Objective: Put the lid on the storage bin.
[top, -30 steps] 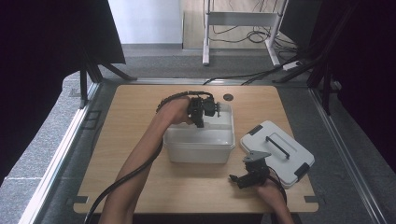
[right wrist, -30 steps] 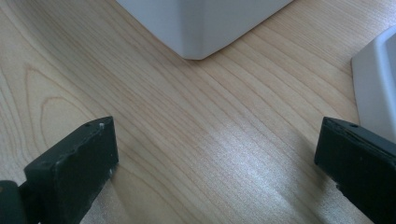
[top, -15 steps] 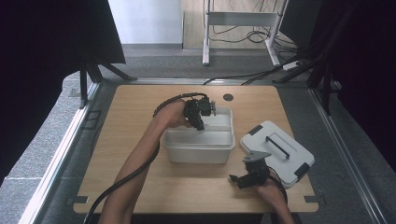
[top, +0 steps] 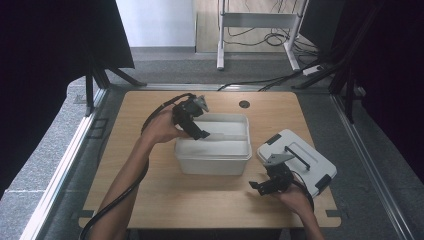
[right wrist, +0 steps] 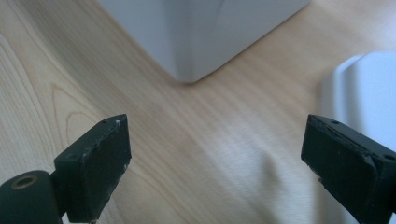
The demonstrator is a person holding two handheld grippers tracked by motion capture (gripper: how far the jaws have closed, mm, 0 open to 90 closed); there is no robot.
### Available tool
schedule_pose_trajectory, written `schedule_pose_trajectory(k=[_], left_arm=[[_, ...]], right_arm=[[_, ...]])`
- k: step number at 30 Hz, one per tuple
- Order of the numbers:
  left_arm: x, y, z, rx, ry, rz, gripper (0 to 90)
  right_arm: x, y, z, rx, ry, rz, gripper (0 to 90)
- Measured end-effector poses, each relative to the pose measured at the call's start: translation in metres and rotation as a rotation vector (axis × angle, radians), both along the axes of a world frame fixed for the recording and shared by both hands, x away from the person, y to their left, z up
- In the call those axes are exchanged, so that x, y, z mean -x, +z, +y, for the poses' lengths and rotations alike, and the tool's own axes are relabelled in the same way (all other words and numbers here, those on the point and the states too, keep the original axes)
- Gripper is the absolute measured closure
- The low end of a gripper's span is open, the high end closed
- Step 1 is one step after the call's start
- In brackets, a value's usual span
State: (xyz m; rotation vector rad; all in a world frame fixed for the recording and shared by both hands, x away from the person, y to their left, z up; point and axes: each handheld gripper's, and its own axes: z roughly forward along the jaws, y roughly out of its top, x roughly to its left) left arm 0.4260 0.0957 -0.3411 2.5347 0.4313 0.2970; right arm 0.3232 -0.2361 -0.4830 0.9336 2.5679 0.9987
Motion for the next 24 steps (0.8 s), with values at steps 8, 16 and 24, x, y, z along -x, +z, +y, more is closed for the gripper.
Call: schedule_pose_trajectory(k=[8, 16, 24], left_arm=[[0.030, -0.003, 0.053, 0.122, 0.122, -0.038, 1.1], [0.070, -0.037, 0.107, 0.192, 0.255, -0.035, 0.0], [0.105, -0.098, 0.128, 0.205, 0.330, -0.029, 0.0]], right_arm=[[-0.022, 0.032, -0.016, 0.016, 0.011, 0.016, 8.2], [-0.047, 0.065, -0.035, 0.103, -0.046, 0.008, 15.9], [-0.079, 0.066, -0.068, 0.236, -0.136, 0.072, 31.4]])
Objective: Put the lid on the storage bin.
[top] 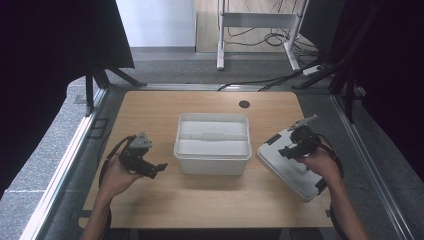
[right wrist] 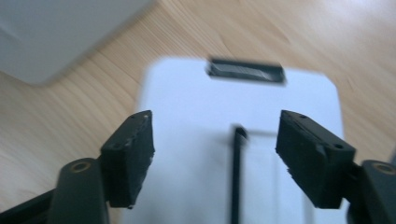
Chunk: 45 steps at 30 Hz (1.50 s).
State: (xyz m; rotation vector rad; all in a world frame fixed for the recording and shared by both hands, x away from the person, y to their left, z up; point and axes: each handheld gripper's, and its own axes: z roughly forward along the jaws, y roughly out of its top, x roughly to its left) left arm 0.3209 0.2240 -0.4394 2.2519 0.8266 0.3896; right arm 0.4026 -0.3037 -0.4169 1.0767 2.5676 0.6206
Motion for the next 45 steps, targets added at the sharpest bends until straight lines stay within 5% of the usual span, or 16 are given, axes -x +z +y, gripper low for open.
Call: schedule_pose_trajectory(k=[11, 17, 25, 33, 45], left_arm=[[0.027, -0.069, -0.005, -0.010, 0.027, 0.055, 0.0], [0.028, -0.082, -0.011, -0.006, 0.018, 0.074, 0.0], [0.027, -0.083, -0.011, 0.009, 0.011, 0.092, 0.0], [0.027, -0.083, -0.011, 0.013, 0.013, 0.092, 0.0], [0.028, -0.083, -0.012, 0.015, 0.010, 0.090, 0.0]], right_arm=[[-0.017, -0.029, -0.012, 0.219, -0.009, 0.182, 57.0], [-0.023, -0.028, -0.009, 0.274, -0.004, 0.237, 81.0], [-0.030, -0.023, -0.013, 0.288, 0.032, 0.309, 84.0], [-0.025, 0.009, -0.015, 0.258, 0.088, 0.289, 84.0], [-0.016, 0.083, -0.009, 0.282, 0.249, 0.196, 84.0]])
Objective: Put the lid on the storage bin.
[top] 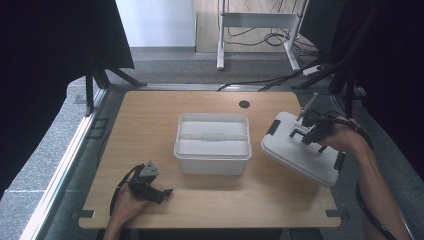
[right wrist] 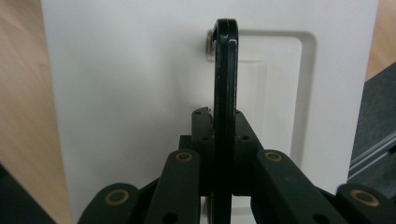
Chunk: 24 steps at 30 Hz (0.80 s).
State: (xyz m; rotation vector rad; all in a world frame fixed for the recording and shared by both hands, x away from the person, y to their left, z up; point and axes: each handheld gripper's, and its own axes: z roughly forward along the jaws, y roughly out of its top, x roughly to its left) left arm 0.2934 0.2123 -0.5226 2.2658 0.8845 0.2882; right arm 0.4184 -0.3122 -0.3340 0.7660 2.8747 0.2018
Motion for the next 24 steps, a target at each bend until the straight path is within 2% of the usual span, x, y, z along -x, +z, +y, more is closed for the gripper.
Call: schedule_pose_trajectory(k=[6, 13, 19, 24], left_arm=[[0.000, 0.000, 0.000, 0.001, -0.006, 0.001, 0.0], [0.000, 0.000, 0.000, -0.001, -0.011, 0.001, 0.0], [0.000, 0.000, 0.000, -0.001, -0.013, 0.000, 0.0], [0.000, 0.000, 0.000, -0.002, -0.014, -0.001, 0.0]], right_arm=[[0.003, 0.032, 0.019, -0.010, 0.111, -0.018, 84.0], [0.002, 0.057, 0.061, -0.013, 0.230, -0.033, 84.0], [-0.002, 0.066, 0.110, -0.026, 0.335, -0.035, 84.0], [-0.007, 0.061, 0.158, -0.024, 0.418, -0.028, 84.0]])
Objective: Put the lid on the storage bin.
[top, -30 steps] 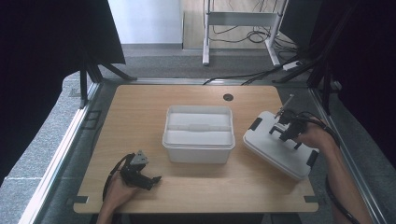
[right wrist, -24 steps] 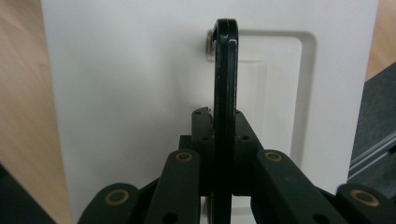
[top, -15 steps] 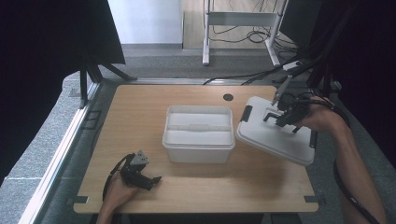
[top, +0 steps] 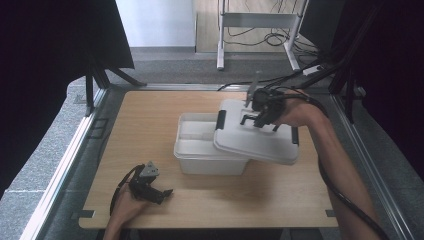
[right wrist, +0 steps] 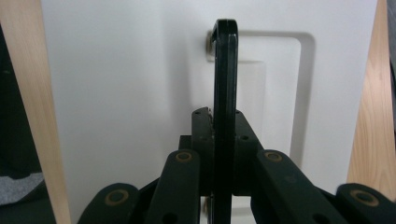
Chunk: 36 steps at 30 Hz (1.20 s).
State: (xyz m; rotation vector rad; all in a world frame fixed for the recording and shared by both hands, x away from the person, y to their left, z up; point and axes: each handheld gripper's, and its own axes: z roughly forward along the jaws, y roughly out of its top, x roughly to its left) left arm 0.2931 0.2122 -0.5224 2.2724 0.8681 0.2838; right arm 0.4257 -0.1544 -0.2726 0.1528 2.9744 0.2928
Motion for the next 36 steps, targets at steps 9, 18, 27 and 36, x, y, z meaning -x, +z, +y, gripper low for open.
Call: schedule_pose_trajectory(k=[9, 18, 27, 36], left_arm=[[0.001, 0.000, 0.000, 0.003, -0.008, 0.001, 0.0], [0.001, 0.000, 0.000, 0.001, -0.014, 0.001, 0.2], [0.002, 0.000, 0.000, 0.003, -0.016, 0.001, 0.8], [0.002, 0.000, 0.000, 0.004, -0.015, 0.001, 0.9]], right_arm=[[-0.009, -0.019, 0.082, 0.013, 0.118, 0.020, 84.0], [-0.019, -0.048, 0.124, 0.038, 0.145, 0.029, 83.9], [-0.021, -0.060, 0.123, 0.015, 0.112, 0.016, 74.8], [-0.014, -0.046, 0.085, -0.149, 0.040, -0.038, 27.9]])
